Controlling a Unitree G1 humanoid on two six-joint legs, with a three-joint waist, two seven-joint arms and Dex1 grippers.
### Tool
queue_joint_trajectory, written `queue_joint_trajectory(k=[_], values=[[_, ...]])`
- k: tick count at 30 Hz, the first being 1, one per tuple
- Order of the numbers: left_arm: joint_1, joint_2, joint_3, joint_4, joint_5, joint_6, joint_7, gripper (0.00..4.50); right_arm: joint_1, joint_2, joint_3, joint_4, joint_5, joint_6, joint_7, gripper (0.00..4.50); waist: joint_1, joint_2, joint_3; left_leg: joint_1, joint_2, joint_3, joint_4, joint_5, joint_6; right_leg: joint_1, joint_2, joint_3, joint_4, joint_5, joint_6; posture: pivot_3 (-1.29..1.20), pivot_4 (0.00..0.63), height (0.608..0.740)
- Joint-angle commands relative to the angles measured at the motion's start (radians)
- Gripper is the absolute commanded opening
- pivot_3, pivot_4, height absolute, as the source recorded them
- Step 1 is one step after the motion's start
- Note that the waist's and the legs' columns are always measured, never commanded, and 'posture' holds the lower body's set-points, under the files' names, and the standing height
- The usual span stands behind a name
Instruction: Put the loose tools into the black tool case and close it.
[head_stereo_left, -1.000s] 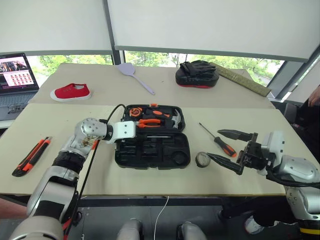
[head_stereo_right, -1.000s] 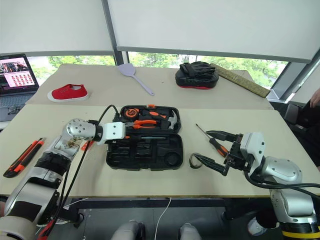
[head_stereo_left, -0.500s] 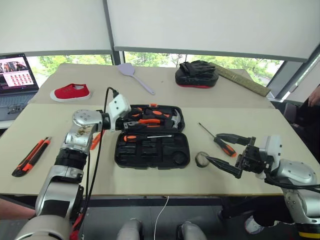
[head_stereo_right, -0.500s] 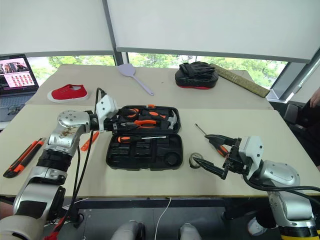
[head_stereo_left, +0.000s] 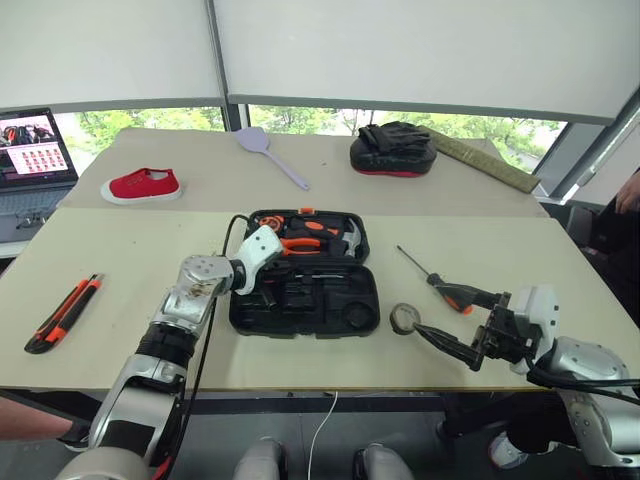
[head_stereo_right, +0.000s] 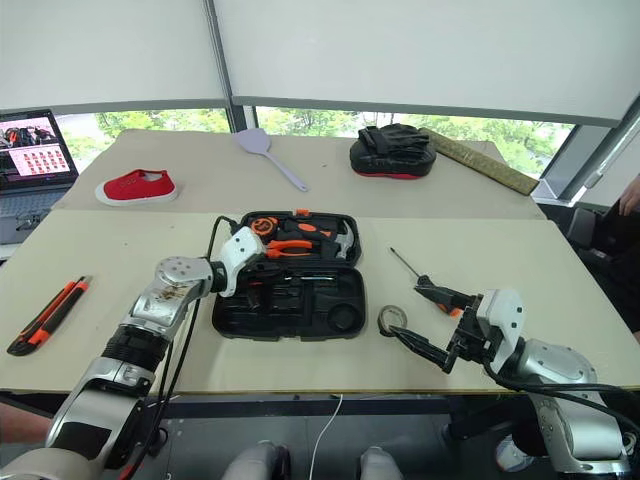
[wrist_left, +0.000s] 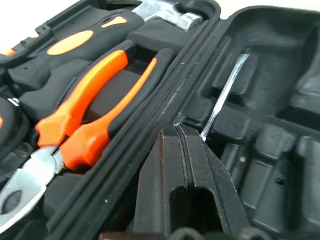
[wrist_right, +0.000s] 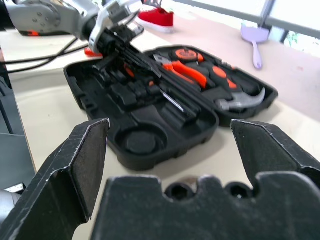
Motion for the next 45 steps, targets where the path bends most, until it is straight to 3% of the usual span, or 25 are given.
queue_joint_trajectory(k=[1,4,9,13,16,23,26,30,34,37,43,45], values=[[0.023,-0.010,-0.010,-0.036,0.014,-0.010,0.021,0.03,0.013,0.018,-0.032,-0.018,-0.008,-0.024,-0.026,4.50,0.000,0.000,0.000,0.000,0.000,0.000,0.000,0.000,0.000,0.000,0.000,0.000,0.000,0.000,0.000,0.00,0.150,0.740],[0.034,-0.031,0.097,-0.078,-0.097,-0.076,0.020,0.03,0.023,0.038,-0.068,-0.024,-0.003,-0.032,-0.066,4.50,0.000,0.000,0.000,0.000,0.000,-0.001,0.000,0.000,0.000,0.000,0.000,0.000,0.000,0.000,0.000,0.00,0.150,0.740],[0.108,0.031,0.233,-0.192,-0.290,-0.090,-0.126,1.93,0.100,0.061,-0.191,0.025,-0.063,-0.120,-0.138,4.50,-0.002,0.000,0.000,-0.001,0.000,-0.004,0.000,0.000,0.000,-0.001,0.000,0.000,0.000,0.000,-0.001,0.00,0.150,0.740],[0.275,0.131,0.281,-0.333,-0.394,-0.133,-0.306,3.41,0.255,0.098,-0.279,0.095,-0.119,-0.235,-0.141,4.50,-0.003,0.004,-0.002,0.000,0.000,-0.002,0.000,-0.001,-0.001,0.000,0.000,0.000,0.000,-0.001,-0.001,0.00,0.150,0.740],[0.415,0.164,0.347,-0.427,-0.472,-0.123,-0.330,4.48,0.342,0.122,-0.323,0.174,-0.142,-0.312,-0.137,4.50,-0.003,0.005,-0.002,0.001,0.001,-0.002,-0.001,-0.002,-0.001,0.000,-0.001,0.000,0.000,-0.002,-0.001,0.00,0.150,0.740],[0.660,0.177,0.460,-0.555,-0.592,-0.078,-0.326,4.48,0.393,0.119,-0.362,0.224,-0.117,-0.323,-0.141,4.50,-0.007,0.008,-0.002,0.007,0.002,-0.005,-0.001,-0.007,-0.009,0.001,-0.005,0.001,0.000,-0.009,-0.002,0.00,0.150,0.740],[0.701,0.188,0.477,-0.587,-0.616,-0.075,-0.331,4.48,0.335,0.087,-0.349,0.116,-0.033,-0.124,-0.217,4.50,-0.008,0.011,-0.001,0.010,0.003,-0.006,-0.001,-0.007,-0.009,0.001,-0.005,0.002,0.000,-0.009,-0.002,0.00,0.150,0.740],[0.664,0.169,0.487,-0.526,-0.579,-0.156,-0.309,4.48,0.081,-0.083,-0.194,0.101,-0.101,0.128,-0.241,4.50,-0.016,0.015,-0.002,0.011,0.002,-0.004,-0.001,-0.007,-0.009,0.000,-0.006,0.004,0.000,-0.009,-0.002,0.00,0.150,0.740],[0.634,0.163,0.473,-0.509,-0.588,-0.166,-0.317,4.48,-0.139,-0.154,-0.059,0.196,-0.121,0.274,-0.193,4.50,-0.009,0.015,-0.002,0.009,0.001,-0.004,-0.001,-0.006,-0.008,0.002,-0.003,0.002,0.001,-0.008,-0.004,0.00,0.150,0.740],[0.624,0.159,0.457,-0.512,-0.586,-0.165,-0.315,4.48,-0.285,-0.187,0.061,0.321,-0.207,0.348,-0.176,4.50,-0.001,0.014,-0.002,0.006,0.000,-0.002,-0.002,-0.003,-0.001,0.001,-0.002,0.000,0.001,-0.009,-0.009,0.00,0.150,0.740],[0.626,0.152,0.439,-0.537,-0.586,-0.167,-0.314,4.48,-0.457,-0.170,0.202,0.513,-0.287,0.417,-0.120,4.50,-0.001,0.014,-0.002,-0.001,-0.001,0.001,-0.001,-0.007,0.002,-0.002,-0.002,0.000,-0.001,-0.007,-0.002,0.00,0.150,0.740],[0.630,0.153,0.437,-0.544,-0.587,-0.170,-0.316,4.50,-0.496,-0.144,0.210,0.572,-0.313,0.402,-0.151,3.99,-0.004,0.014,-0.002,0.000,-0.001,0.001,-0.001,-0.007,0.002,-0.002,-0.002,0.000,-0.001,-0.007,-0.002,0.00,0.150,0.740]])
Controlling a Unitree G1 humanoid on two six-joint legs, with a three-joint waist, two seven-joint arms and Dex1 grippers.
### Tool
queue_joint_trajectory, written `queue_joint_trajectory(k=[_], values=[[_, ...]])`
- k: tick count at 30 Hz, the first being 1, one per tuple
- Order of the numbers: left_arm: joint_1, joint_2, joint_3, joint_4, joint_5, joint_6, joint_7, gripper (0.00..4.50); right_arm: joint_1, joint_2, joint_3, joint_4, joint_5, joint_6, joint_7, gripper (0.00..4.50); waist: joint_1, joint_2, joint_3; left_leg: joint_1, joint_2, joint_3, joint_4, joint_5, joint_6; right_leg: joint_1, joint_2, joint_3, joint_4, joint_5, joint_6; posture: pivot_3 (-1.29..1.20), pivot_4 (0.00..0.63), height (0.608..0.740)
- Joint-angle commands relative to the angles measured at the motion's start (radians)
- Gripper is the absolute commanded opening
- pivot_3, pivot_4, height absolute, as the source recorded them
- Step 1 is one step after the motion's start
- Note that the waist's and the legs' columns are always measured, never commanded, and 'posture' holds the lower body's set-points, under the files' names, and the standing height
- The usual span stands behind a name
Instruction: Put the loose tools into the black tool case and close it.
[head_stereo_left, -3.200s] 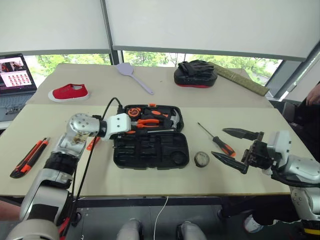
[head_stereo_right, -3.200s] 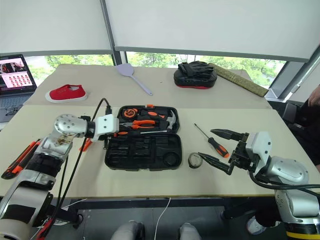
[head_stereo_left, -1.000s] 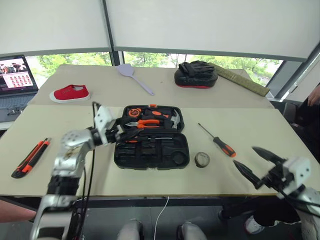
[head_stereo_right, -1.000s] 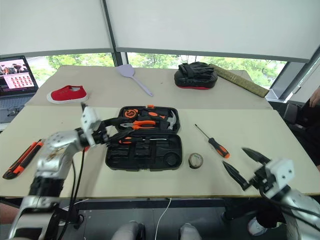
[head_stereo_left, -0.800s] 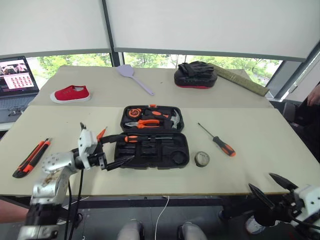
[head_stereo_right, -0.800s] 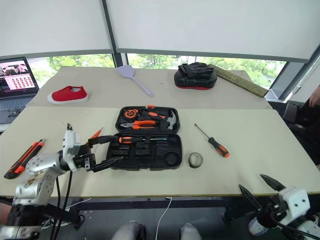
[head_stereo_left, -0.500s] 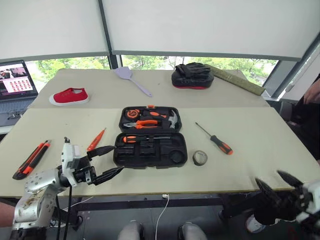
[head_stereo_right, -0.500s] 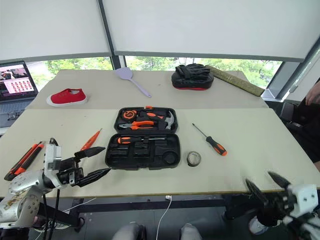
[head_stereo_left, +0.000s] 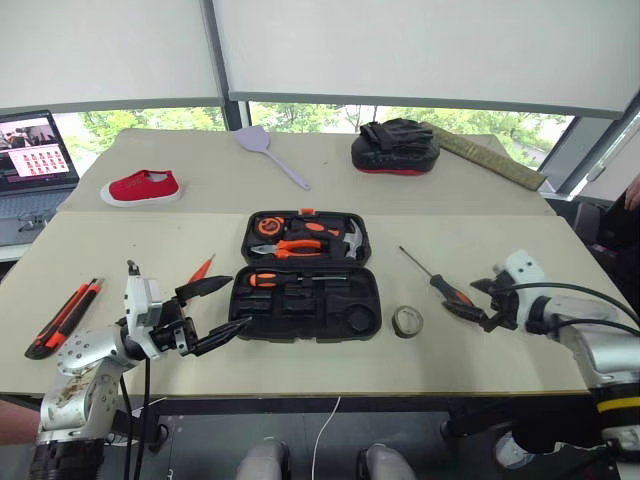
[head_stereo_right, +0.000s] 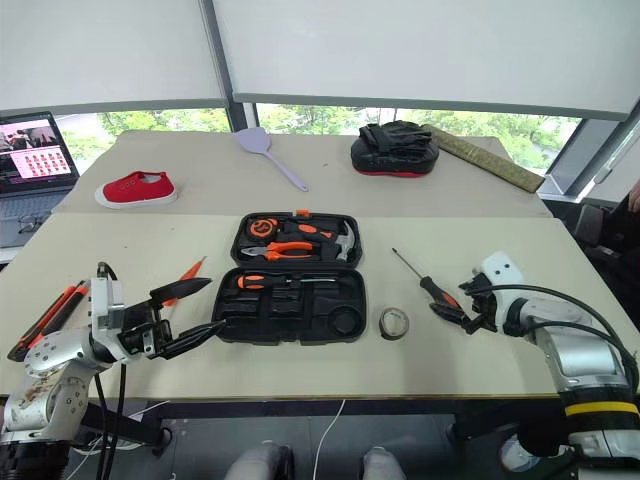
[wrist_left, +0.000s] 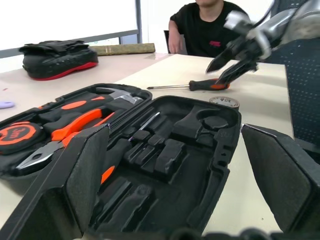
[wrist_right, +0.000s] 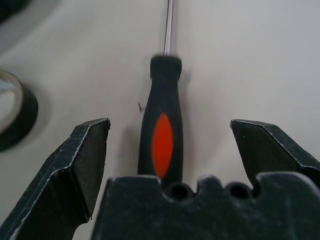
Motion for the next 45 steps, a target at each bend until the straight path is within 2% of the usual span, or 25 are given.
queue_joint_trajectory(k=[1,2,6,9,10,13,16,20,23,26,33,45], values=[[0.001,0.005,0.003,-0.047,-0.021,-0.020,-0.013,4.50,-0.066,0.030,0.000,0.082,-0.046,-0.030,-0.026,3.87,-0.002,0.000,0.000,0.000,0.000,0.000,0.000,0.000,0.000,0.000,0.000,0.000,0.000,0.000,0.000,0.00,0.150,0.740],[0.003,0.007,0.003,-0.049,-0.022,-0.025,-0.022,4.50,-0.071,0.038,-0.006,0.093,-0.050,-0.047,-0.028,3.64,-0.003,0.000,0.000,0.000,0.000,0.000,0.000,0.000,0.000,0.000,0.000,0.000,0.000,0.000,0.000,0.00,0.150,0.740],[0.012,0.010,0.007,-0.056,-0.022,-0.034,-0.037,4.50,-0.046,0.043,-0.041,0.080,-0.046,-0.108,-0.011,2.10,-0.004,0.000,0.000,0.002,0.001,0.000,0.001,0.001,-0.001,0.001,0.001,0.000,0.001,0.001,0.000,0.00,0.150,0.740],[0.016,0.011,0.011,-0.061,-0.023,-0.033,-0.039,4.50,-0.024,0.035,-0.060,0.057,-0.033,-0.146,0.019,1.18,-0.001,0.000,0.000,0.002,0.001,0.000,0.001,0.001,-0.001,0.001,0.001,0.000,0.001,0.001,0.000,0.00,0.150,0.740],[0.016,0.012,0.013,-0.064,-0.024,-0.032,-0.039,4.50,-0.016,0.031,-0.070,0.044,-0.027,-0.177,0.035,1.02,-0.001,0.000,0.000,0.002,0.001,0.000,0.001,0.001,-0.001,0.001,0.001,0.000,0.001,0.001,0.000,0.00,0.150,0.740],[0.008,0.028,0.028,-0.049,-0.014,-0.046,-0.045,4.50,-0.064,0.052,-0.100,-0.036,0.012,-0.430,0.138,1.03,-0.003,0.000,0.000,0.001,0.001,0.000,0.001,0.001,-0.001,0.000,0.001,0.000,0.001,0.001,0.000,0.00,0.150,0.740],[-0.002,0.040,0.046,-0.003,-0.009,-0.090,-0.077,4.50,-0.173,0.093,-0.007,-0.152,0.070,-0.422,0.300,1.03,-0.030,0.003,0.004,0.002,0.003,0.000,0.001,0.002,-0.002,-0.003,0.003,0.002,0.001,0.002,0.002,0.00,0.150,0.740],[0.008,0.042,0.050,0.009,0.011,-0.070,-0.015,4.50,-0.326,0.179,0.163,-0.099,-0.069,-0.393,0.309,1.03,-0.036,0.002,0.004,0.009,0.005,-0.003,0.000,0.001,-0.002,0.003,0.008,0.002,0.002,0.000,0.001,0.00,0.150,0.740],[0.028,0.056,0.037,0.020,0.053,-0.064,0.018,4.50,-0.438,0.247,0.293,0.000,-0.180,-0.399,0.339,1.03,-0.028,0.003,0.004,0.008,0.006,-0.002,0.000,0.001,-0.002,0.002,0.007,0.001,0.003,0.001,-0.003,0.00,0.150,0.740],[0.053,0.072,0.014,0.016,0.096,-0.051,0.042,4.50,-0.515,0.306,0.351,0.125,-0.259,-0.486,0.323,1.03,-0.023,0.003,0.004,0.004,0.004,-0.001,0.000,0.002,-0.003,-0.002,0.005,0.001,0.004,0.003,-0.005,0.00,0.150,0.740],[0.100,0.048,0.020,-0.021,0.098,-0.064,0.104,4.50,-0.591,0.369,0.423,0.334,-0.369,-0.608,0.338,1.03,-0.020,0.003,0.004,-0.001,0.003,0.000,0.000,0.002,-0.003,-0.005,0.003,0.001,0.003,0.003,-0.004,0.00,0.150,0.740],[0.151,0.051,0.021,-0.075,0.098,-0.053,0.163,4.50,-0.586,0.386,0.414,0.399,-0.416,-0.597,0.341,1.03,-0.028,0.003,0.005,0.000,0.003,0.000,0.000,0.003,-0.005,-0.006,0.004,0.000,0.006,0.003,-0.005,0.00,0.150,0.740]])
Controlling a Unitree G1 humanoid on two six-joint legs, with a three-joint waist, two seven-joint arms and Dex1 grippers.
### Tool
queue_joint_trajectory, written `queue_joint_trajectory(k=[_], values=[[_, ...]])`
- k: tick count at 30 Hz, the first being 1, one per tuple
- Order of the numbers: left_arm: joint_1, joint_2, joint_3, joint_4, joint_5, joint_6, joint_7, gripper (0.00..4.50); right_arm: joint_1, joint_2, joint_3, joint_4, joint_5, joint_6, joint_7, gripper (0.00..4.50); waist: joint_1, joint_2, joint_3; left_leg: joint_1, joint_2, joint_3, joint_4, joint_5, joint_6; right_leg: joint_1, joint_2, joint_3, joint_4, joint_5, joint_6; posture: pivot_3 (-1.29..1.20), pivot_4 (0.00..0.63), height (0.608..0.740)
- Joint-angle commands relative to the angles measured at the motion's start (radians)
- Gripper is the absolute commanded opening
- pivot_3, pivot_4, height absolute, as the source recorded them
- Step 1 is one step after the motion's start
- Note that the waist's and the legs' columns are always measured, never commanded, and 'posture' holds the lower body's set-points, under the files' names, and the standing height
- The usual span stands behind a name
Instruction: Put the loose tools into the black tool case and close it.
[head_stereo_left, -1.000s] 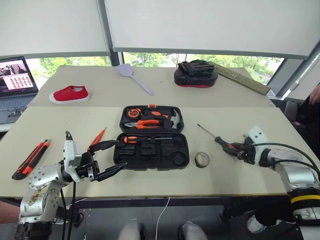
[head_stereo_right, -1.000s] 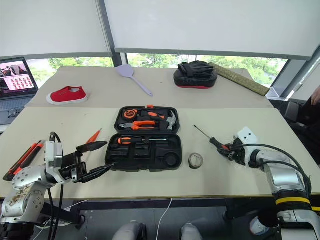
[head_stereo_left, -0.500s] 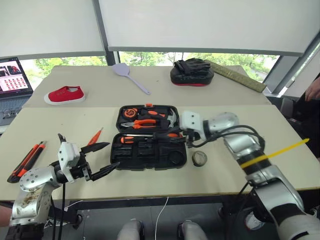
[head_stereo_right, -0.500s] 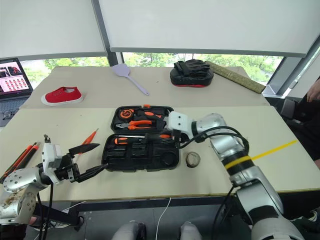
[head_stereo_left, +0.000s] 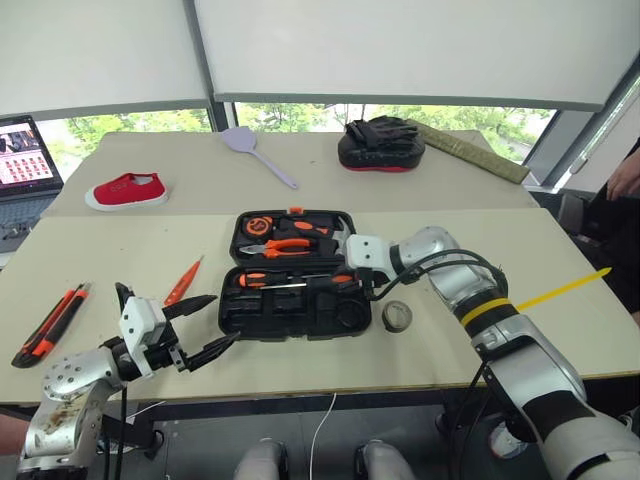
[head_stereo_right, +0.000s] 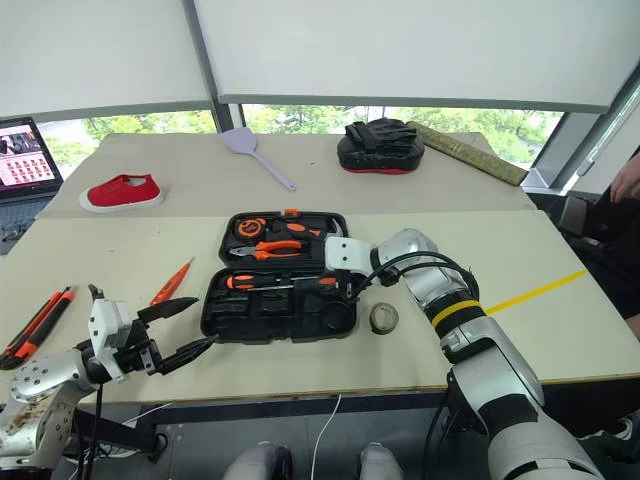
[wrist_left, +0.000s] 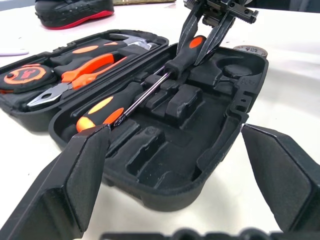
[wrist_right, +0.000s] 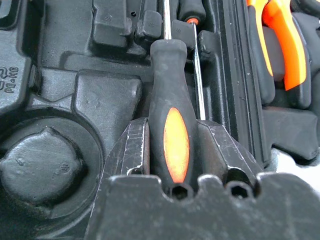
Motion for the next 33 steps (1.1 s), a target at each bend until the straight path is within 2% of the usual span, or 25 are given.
queue_joint_trajectory(k=[1,2,4,7,9,12,14,17,23,33], values=[[0.002,0.009,0.018,-0.045,-0.006,-0.008,0.015,4.50,-0.011,-0.014,-0.017,0.001,-0.014,-0.011,0.006,1.03,0.000,0.000,0.000,0.000,0.000,0.000,0.000,0.000,0.000,0.000,0.000,0.000,0.000,0.000,0.000,0.00,0.150,0.740],[0.000,0.010,0.019,-0.048,-0.008,-0.006,0.018,4.50,-0.005,-0.021,-0.018,-0.011,-0.006,-0.001,0.027,1.03,0.000,0.000,0.000,0.000,0.000,0.000,0.000,0.000,0.000,0.000,0.000,0.000,0.000,0.000,0.000,0.00,0.150,0.740],[-0.004,0.012,0.019,-0.049,-0.009,-0.004,0.021,4.50,0.001,-0.025,-0.029,-0.019,-0.001,-0.051,0.016,2.03,0.001,0.000,0.000,0.000,0.000,0.000,0.000,0.000,0.000,0.000,0.000,0.000,0.000,0.000,0.000,0.00,0.150,0.740],[-0.017,0.018,0.016,-0.081,-0.015,0.022,0.043,4.50,-0.035,-0.027,-0.094,0.002,0.045,-0.144,-0.010,2.87,0.002,0.000,0.000,0.000,0.000,0.000,0.000,0.000,0.000,0.000,0.000,0.000,0.000,0.000,0.000,0.00,0.150,0.740],[-0.021,0.021,0.014,-0.104,-0.018,0.040,0.058,4.50,-0.056,-0.027,-0.143,0.011,0.095,-0.146,0.004,2.87,0.001,0.000,0.000,0.000,0.000,0.000,0.000,0.000,0.000,0.000,0.000,0.000,0.000,0.000,0.000,0.00,0.150,0.740],[-0.036,0.021,0.006,-0.128,-0.019,0.067,0.074,4.50,-0.052,-0.016,-0.250,-0.036,0.287,-0.034,0.147,2.87,0.001,0.000,0.000,0.000,0.000,0.000,0.000,0.000,0.000,0.000,0.000,0.000,0.000,0.000,0.000,0.00,0.150,0.740],[-0.050,0.020,-0.001,-0.128,-0.017,0.078,0.081,4.50,-0.043,0.002,-0.281,-0.048,0.345,0.008,0.182,2.87,0.001,0.000,0.000,0.000,0.000,0.000,0.000,0.000,0.000,0.000,0.000,0.000,0.000,0.000,0.000,0.00,0.150,0.740],[-0.076,0.017,-0.012,-0.133,-0.014,0.095,0.093,4.50,-0.027,0.077,-0.301,-0.031,0.350,0.045,0.092,2.15,-0.003,0.000,0.000,0.001,0.000,0.000,0.000,0.000,0.000,0.002,0.000,0.000,0.000,0.000,0.000,0.00,0.150,0.740],[-0.099,0.019,-0.021,-0.137,-0.014,0.115,0.105,4.50,0.012,0.195,-0.244,0.066,0.248,-0.022,-0.026,0.10,-0.005,0.000,0.001,0.001,0.001,0.000,0.000,0.000,0.000,0.001,0.002,0.000,0.000,0.000,-0.001,0.00,0.150,0.740],[-0.096,0.040,-0.016,-0.107,-0.007,0.135,0.101,4.50,0.020,0.192,-0.113,0.279,0.052,-0.095,-0.060,0.01,-0.001,0.001,0.001,0.002,0.001,0.000,0.000,0.000,-0.001,0.002,0.001,0.000,0.000,0.000,-0.001,0.00,0.150,0.740]])
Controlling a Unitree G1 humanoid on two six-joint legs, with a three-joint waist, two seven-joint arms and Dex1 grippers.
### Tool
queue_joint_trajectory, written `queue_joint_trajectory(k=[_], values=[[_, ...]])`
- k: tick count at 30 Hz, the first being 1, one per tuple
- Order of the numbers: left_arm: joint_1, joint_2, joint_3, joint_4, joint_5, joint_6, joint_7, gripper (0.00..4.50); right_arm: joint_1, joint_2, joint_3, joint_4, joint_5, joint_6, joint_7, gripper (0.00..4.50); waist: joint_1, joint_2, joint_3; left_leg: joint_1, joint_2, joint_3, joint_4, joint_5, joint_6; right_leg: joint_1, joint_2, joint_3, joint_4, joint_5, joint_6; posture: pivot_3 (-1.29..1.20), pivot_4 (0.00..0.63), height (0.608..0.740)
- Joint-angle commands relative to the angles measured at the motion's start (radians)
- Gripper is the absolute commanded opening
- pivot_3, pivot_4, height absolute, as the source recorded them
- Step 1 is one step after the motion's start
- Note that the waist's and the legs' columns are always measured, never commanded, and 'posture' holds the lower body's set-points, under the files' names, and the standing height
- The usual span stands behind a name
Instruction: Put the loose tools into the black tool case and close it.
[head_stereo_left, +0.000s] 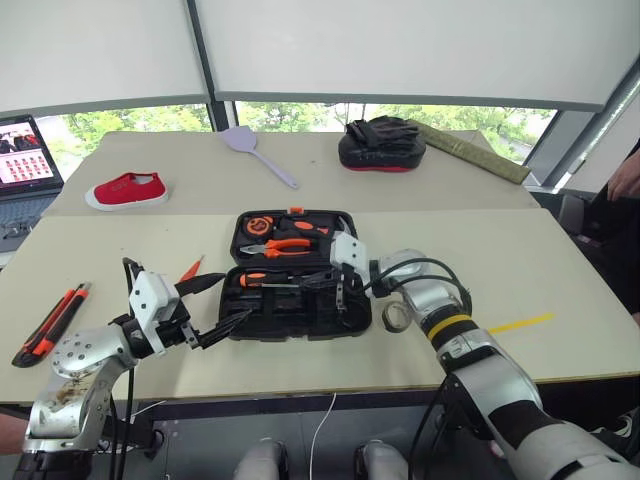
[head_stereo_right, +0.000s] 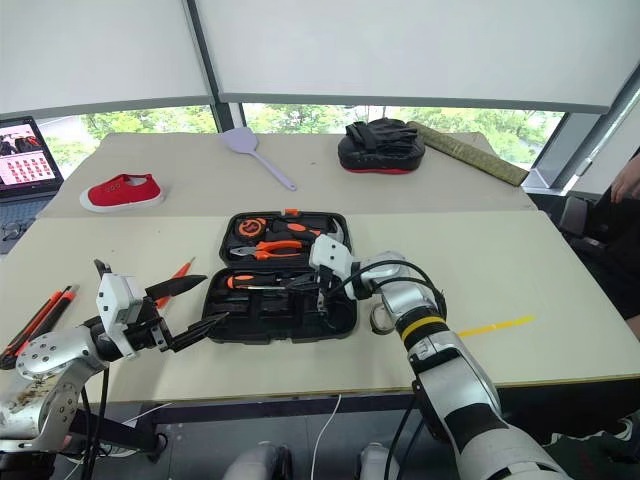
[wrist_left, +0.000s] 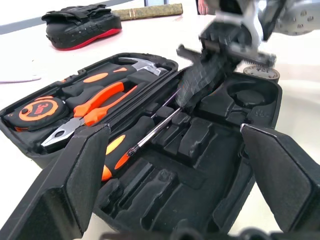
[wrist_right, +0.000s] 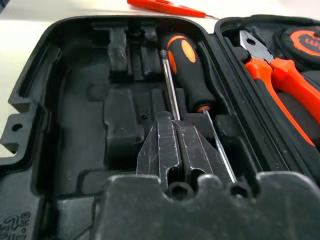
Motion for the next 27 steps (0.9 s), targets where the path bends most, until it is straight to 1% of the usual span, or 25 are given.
queue_joint_trajectory(k=[1,3,6,8,9,11,12,13,15,17,20,21,24,25,26,27], values=[[0.004,0.010,0.013,-0.004,0.002,0.000,0.005,4.50,-0.009,-0.013,0.022,0.089,-0.067,0.002,-0.038,0.01,0.001,0.000,0.000,0.001,0.000,0.000,0.000,0.000,0.000,0.001,0.000,0.000,0.000,0.000,0.000,0.00,0.150,0.740],[0.016,0.006,0.018,0.000,0.007,-0.005,0.013,4.50,-0.017,-0.011,0.031,0.110,-0.082,0.021,-0.050,0.01,0.003,0.000,0.000,0.004,0.000,0.000,0.000,0.000,0.000,0.004,0.000,0.000,0.000,0.000,0.000,0.00,0.150,0.740],[0.038,0.003,0.034,0.011,0.016,-0.021,0.024,4.50,-0.019,-0.007,0.037,0.115,-0.086,0.033,-0.046,0.01,0.002,0.000,0.000,0.008,0.000,0.000,0.000,-0.004,-0.008,0.006,-0.001,0.000,0.000,0.000,0.000,0.00,0.150,0.740],[0.058,-0.001,0.068,0.016,0.005,-0.028,0.040,4.50,-0.006,0.003,-0.004,0.050,-0.025,0.011,-0.027,0.01,0.003,0.000,0.000,0.009,0.001,0.000,0.000,-0.004,-0.008,0.005,-0.001,0.000,0.000,0.000,0.000,0.00,0.150,0.740],[0.077,-0.003,0.105,0.022,-0.011,-0.032,0.049,4.50,0.010,0.006,-0.052,-0.022,0.045,0.003,-0.001,0.01,0.003,0.000,0.000,0.009,0.001,0.000,0.000,-0.004,-0.008,0.005,-0.001,0.000,0.000,0.000,0.000,0.00,0.150,0.740],[0.125,-0.005,0.179,0.035,-0.044,-0.029,0.054,4.50,0.053,-0.011,-0.120,-0.180,0.165,0.068,0.060,0.01,0.002,0.000,0.000,0.007,0.002,-0.001,0.000,-0.004,-0.009,0.005,-0.001,0.000,0.000,0.000,0.000,0.00,0.150,0.740],[0.154,-0.009,0.221,0.050,-0.055,-0.040,0.052,4.50,0.082,-0.030,-0.144,-0.259,0.200,0.090,0.072,0.60,0.001,0.000,0.000,0.005,0.002,-0.002,-0.001,-0.004,-0.009,0.004,-0.001,0.000,0.000,0.000,-0.001,0.00,0.150,0.740],[0.177,-0.014,0.258,0.065,-0.065,-0.051,0.049,4.50,0.109,-0.050,-0.160,-0.325,0.220,0.111,0.074,0.82,0.001,0.000,0.000,0.005,0.002,-0.004,-0.001,-0.004,-0.007,0.003,-0.001,0.001,0.000,0.000,-0.001,0.00,0.150,0.740],[0.227,-0.023,0.349,0.116,-0.073,-0.083,0.057,4.50,0.182,-0.098,-0.194,-0.480,0.261,0.136,0.068,1.51,0.001,0.001,0.000,0.003,0.001,-0.004,-0.002,-0.001,-0.002,0.000,-0.001,0.001,-0.001,0.000,-0.001,0.00,0.150,0.740],[0.283,-0.019,0.437,0.170,-0.082,-0.041,0.104,4.50,0.267,-0.157,-0.216,-0.627,0.294,0.167,0.069,2.22,0.002,0.000,0.000,0.002,0.001,-0.004,-0.002,-0.003,-0.003,0.000,-0.002,0.000,-0.002,-0.001,-0.001,0.00,0.150,0.740],[0.377,-0.018,0.525,0.234,-0.070,-0.045,0.108,4.50,0.402,-0.231,-0.267,-0.765,0.347,0.125,0.098,3.27,0.003,0.000,0.000,0.002,0.002,-0.004,-0.002,-0.005,-0.003,0.000,-0.002,-0.001,-0.002,-0.004,-0.001,0.00,0.150,0.740],[0.404,-0.018,0.543,0.242,-0.067,-0.054,0.101,4.50,0.440,-0.244,-0.290,-0.785,0.368,0.095,0.109,3.55,0.004,-0.001,0.000,0.002,0.001,-0.004,-0.002,-0.007,-0.006,0.000,-0.002,-0.001,-0.002,-0.005,-0.001,0.00,0.150,0.740],[0.450,-0.025,0.572,0.223,-0.074,-0.046,0.111,4.50,0.544,-0.279,-0.354,-0.804,0.402,0.025,0.116,3.55,0.008,-0.002,0.001,0.002,0.002,-0.004,-0.002,-0.010,-0.011,0.000,-0.004,-0.001,-0.003,-0.008,-0.004,0.00,0.150,0.740],[0.473,-0.022,0.576,0.204,-0.068,-0.034,0.117,4.50,0.581,-0.295,-0.373,-0.818,0.399,0.023,0.097,3.55,0.009,-0.002,0.001,0.002,0.001,-0.004,-0.002,-0.011,-0.011,0.000,-0.005,-0.002,-0.003,-0.010,-0.006,0.00,0.150,0.740],[0.489,-0.019,0.577,0.191,-0.062,-0.026,0.120,4.50,0.604,-0.305,-0.384,-0.828,0.397,0.023,0.082,3.55,0.010,-0.002,0.001,0.002,0.001,-0.004,-0.002,-0.011,-0.011,0.000,-0.006,-0.002,-0.003,-0.011,-0.005,0.00,0.150,0.740],[0.502,-0.016,0.576,0.169,-0.070,-0.009,0.117,4.50,0.637,-0.329,-0.381,-0.853,0.416,0.039,0.115,3.55,0.013,-0.003,0.001,0.003,0.001,-0.004,-0.002,-0.011,-0.012,-0.004,-0.006,-0.002,-0.003,-0.013,-0.001,0.00,0.150,0.740]])
